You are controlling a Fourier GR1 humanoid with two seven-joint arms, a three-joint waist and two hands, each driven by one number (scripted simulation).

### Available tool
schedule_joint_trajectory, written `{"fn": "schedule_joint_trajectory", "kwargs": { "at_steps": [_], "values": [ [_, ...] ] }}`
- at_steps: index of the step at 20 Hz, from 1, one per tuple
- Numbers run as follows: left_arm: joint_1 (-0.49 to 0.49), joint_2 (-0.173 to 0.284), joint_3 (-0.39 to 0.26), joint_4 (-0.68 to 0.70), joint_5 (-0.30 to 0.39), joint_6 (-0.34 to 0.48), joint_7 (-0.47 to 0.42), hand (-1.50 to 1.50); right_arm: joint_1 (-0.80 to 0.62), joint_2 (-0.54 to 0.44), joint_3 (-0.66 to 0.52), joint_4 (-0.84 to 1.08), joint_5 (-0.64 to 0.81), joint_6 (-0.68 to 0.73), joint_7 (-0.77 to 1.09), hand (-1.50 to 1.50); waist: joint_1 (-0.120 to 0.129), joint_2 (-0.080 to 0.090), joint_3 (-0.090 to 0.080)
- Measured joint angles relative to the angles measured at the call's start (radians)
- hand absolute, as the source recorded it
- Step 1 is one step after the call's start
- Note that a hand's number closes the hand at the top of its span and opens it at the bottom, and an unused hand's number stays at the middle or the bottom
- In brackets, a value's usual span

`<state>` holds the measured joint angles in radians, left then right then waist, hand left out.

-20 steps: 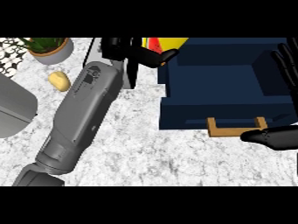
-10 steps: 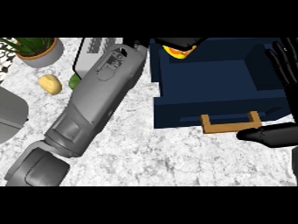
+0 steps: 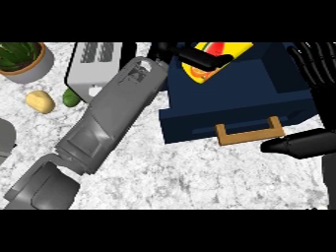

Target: Pick up the cup, place it into the drawer and close the drawer

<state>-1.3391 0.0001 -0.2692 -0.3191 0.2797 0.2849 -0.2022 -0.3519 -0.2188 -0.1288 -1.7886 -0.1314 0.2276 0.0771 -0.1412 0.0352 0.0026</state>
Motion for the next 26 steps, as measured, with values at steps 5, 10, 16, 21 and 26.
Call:
{"fn": "schedule_joint_trajectory", "kwargs": {
  "at_steps": [5,10,16,21,26],
  "values": [
    [0.023,0.000,-0.060,0.017,0.030,-0.016,-0.009,-1.50,-0.026,0.013,0.018,0.011,-0.006,0.006,-0.004,-1.50,-0.035,0.009,0.000],
    [0.065,0.000,-0.063,-0.016,0.108,-0.012,-0.068,-1.50,-0.051,0.018,0.049,0.028,-0.067,0.073,-0.001,1.50,-0.056,0.015,-0.001],
    [0.083,0.000,-0.029,-0.076,0.222,-0.043,-0.167,-1.50,-0.059,0.023,0.147,0.022,-0.169,0.216,0.022,1.50,-0.058,0.014,-0.003],
    [0.084,0.000,-0.008,-0.090,0.291,-0.012,-0.244,-1.50,-0.036,-0.070,0.228,0.024,-0.162,0.358,0.080,1.50,-0.031,0.003,-0.003],
    [0.076,0.000,0.005,-0.067,0.330,0.008,-0.284,-1.50,-0.004,-0.160,0.274,0.017,-0.038,0.413,0.110,-1.50,0.020,-0.008,-0.002]
  ]
}}
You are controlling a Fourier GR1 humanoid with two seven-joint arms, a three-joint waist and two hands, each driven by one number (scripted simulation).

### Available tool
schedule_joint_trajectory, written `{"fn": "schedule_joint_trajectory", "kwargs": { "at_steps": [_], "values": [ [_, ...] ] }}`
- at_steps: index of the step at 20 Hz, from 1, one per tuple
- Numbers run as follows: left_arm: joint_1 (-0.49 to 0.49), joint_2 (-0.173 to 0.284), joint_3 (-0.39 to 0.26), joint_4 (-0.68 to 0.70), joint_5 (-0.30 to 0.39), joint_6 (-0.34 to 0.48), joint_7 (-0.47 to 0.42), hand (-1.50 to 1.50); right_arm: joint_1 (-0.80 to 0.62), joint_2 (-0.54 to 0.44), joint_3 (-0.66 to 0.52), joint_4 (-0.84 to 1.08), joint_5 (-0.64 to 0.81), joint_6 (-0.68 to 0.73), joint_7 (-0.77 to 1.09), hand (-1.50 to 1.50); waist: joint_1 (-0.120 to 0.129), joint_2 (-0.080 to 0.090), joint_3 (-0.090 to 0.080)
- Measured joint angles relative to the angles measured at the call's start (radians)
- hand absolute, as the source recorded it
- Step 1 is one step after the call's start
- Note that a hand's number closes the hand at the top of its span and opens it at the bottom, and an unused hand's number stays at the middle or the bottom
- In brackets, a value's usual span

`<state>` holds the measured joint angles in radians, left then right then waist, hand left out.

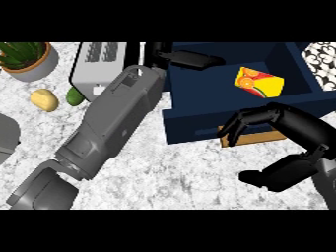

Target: Pick up the cup, place it into the drawer and close the drawer

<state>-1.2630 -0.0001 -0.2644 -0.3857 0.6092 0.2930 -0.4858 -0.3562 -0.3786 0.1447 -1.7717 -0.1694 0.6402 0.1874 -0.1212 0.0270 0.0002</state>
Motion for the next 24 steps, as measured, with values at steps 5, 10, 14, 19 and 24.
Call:
{"fn": "schedule_joint_trajectory", "kwargs": {
  "at_steps": [5,10,14,19,24],
  "values": [
    [0.015,0.000,0.014,-0.004,0.036,0.001,-0.025,-1.50,0.045,-0.013,0.071,0.014,0.258,-0.068,-0.053,-1.50,0.054,-0.010,0.001],
    [0.068,0.000,0.026,-0.031,0.048,-0.032,-0.064,-1.50,0.060,0.025,0.151,0.178,0.463,-0.170,-0.126,-1.50,0.107,-0.016,0.001],
    [0.107,0.012,0.033,-0.070,0.054,-0.052,-0.074,-1.50,0.004,0.049,0.201,0.396,0.582,-0.223,-0.221,1.50,0.142,-0.017,0.001],
    [0.190,0.050,0.030,-0.143,0.054,-0.090,-0.070,-1.50,-0.096,0.081,0.198,0.697,0.674,-0.312,-0.331,1.50,0.183,-0.018,0.002],
    [0.265,0.094,0.028,-0.204,0.058,-0.138,-0.064,-1.50,-0.236,0.093,0.119,0.940,0.681,-0.388,-0.463,1.50,0.216,-0.014,0.002]
  ]
}}
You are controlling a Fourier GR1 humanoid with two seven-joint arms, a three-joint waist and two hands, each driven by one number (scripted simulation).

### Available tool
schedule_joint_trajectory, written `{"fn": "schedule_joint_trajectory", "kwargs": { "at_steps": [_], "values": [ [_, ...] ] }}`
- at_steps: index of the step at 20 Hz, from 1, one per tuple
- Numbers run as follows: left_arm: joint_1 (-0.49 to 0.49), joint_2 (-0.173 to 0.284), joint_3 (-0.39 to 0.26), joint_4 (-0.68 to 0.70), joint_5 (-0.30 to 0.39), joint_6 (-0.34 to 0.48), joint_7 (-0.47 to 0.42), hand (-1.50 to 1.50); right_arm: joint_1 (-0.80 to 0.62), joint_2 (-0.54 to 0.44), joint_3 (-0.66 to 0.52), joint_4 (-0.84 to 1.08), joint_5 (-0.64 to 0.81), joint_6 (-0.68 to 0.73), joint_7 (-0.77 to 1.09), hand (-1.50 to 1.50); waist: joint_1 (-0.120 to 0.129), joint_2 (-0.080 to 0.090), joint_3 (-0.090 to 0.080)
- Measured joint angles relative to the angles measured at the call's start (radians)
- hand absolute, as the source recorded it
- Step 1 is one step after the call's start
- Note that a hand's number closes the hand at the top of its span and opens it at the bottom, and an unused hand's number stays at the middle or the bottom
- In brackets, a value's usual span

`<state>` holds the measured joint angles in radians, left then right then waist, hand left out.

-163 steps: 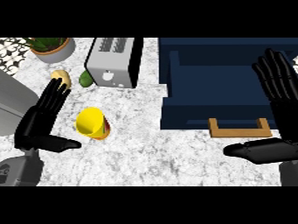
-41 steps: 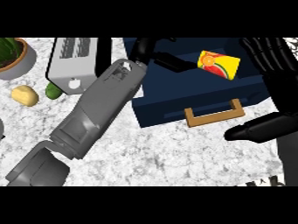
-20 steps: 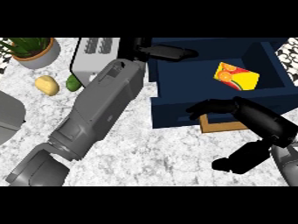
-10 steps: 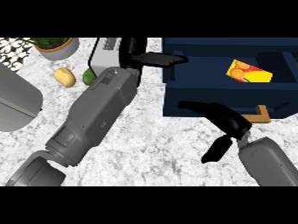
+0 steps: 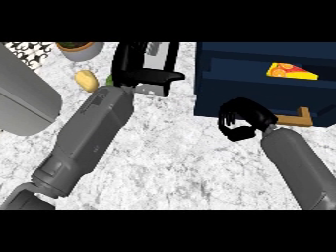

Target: Pick up the cup, place it into the drawer and close the drawer

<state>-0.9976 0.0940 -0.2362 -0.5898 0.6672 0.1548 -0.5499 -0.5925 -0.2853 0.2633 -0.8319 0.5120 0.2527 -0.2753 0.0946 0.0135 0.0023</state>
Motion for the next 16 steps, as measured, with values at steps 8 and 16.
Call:
{"fn": "schedule_joint_trajectory", "kwargs": {
  "at_steps": [8,16],
  "values": [
    [0.082,0.066,-0.004,-0.085,0.010,-0.064,0.034,-1.50,-0.176,-0.033,-0.147,0.242,-0.054,-0.057,-0.118,1.50,0.045,0.014,0.007],
    [0.122,0.092,-0.015,-0.132,0.013,-0.106,0.054,-1.50,-0.186,-0.046,-0.195,0.278,-0.121,0.019,-0.156,1.50,0.064,0.014,0.011]
  ]
}}
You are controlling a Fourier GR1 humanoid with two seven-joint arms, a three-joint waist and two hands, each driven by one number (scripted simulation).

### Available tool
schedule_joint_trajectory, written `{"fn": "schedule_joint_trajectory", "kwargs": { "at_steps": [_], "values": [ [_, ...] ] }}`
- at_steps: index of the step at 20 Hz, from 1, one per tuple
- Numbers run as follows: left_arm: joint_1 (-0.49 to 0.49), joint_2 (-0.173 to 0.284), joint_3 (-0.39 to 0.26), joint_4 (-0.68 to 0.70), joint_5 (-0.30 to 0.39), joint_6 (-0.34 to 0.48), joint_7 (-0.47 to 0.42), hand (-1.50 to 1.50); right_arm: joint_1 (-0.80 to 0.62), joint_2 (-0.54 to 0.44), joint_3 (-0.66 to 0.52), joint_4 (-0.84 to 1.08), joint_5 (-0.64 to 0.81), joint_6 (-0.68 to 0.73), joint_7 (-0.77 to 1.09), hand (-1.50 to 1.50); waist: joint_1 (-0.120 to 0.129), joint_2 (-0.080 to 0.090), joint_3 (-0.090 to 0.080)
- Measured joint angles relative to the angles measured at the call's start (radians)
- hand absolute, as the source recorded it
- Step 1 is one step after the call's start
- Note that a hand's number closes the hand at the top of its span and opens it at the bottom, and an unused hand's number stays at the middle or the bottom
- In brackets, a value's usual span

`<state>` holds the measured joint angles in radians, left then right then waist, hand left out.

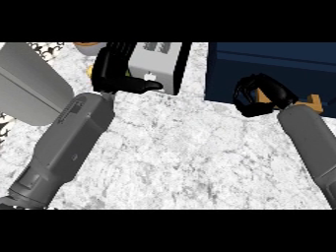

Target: Pick up the cup, place it into the drawer and close the drawer

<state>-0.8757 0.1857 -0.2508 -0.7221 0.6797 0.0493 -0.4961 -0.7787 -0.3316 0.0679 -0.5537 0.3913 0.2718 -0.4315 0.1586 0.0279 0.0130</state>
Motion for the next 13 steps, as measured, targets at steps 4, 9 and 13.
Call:
{"fn": "schedule_joint_trajectory", "kwargs": {
  "at_steps": [4,9,13],
  "values": [
    [0.012,0.010,-0.005,-0.012,0.001,-0.021,0.009,-1.50,0.005,-0.013,-0.014,-0.008,-0.031,0.051,-0.002,1.50,0.009,0.004,0.002],
    [0.034,0.015,-0.009,-0.028,0.005,-0.042,0.013,-1.50,0.019,-0.034,-0.026,-0.027,-0.067,0.119,-0.002,1.50,0.024,0.007,0.006],
    [0.047,0.018,-0.009,-0.039,0.009,-0.055,0.013,-1.50,0.029,-0.047,-0.031,-0.043,-0.089,0.162,0.000,1.50,0.032,0.011,0.008]
  ]
}}
